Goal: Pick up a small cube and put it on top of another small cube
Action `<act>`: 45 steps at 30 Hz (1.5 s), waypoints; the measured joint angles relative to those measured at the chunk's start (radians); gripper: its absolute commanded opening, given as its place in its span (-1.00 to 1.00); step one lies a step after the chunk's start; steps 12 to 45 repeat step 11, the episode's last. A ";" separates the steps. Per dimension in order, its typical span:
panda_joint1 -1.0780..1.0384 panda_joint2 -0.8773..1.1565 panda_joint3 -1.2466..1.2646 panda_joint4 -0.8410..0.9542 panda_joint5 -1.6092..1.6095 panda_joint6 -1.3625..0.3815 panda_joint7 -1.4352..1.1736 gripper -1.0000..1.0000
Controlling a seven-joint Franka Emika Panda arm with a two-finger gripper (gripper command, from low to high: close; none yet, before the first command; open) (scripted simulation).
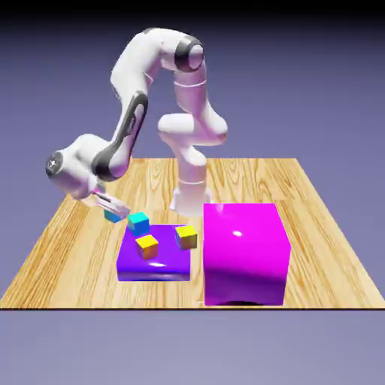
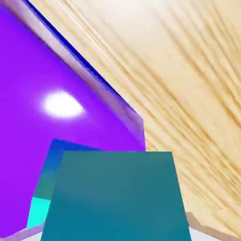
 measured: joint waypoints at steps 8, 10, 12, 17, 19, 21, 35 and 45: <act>0.015 -0.040 0.029 -0.166 0.013 0.134 0.044 -1.00; 0.014 -0.039 0.029 -0.170 0.011 0.138 0.045 1.00; 0.014 -0.039 0.029 -0.170 0.011 0.138 0.045 1.00; 0.014 -0.039 0.029 -0.170 0.011 0.138 0.045 1.00; 0.014 -0.039 0.029 -0.170 0.011 0.138 0.045 1.00; 0.014 -0.039 0.029 -0.170 0.011 0.138 0.045 1.00; 0.014 -0.039 0.029 -0.170 0.011 0.138 0.045 1.00; 0.014 -0.039 0.029 -0.170 0.011 0.138 0.045 1.00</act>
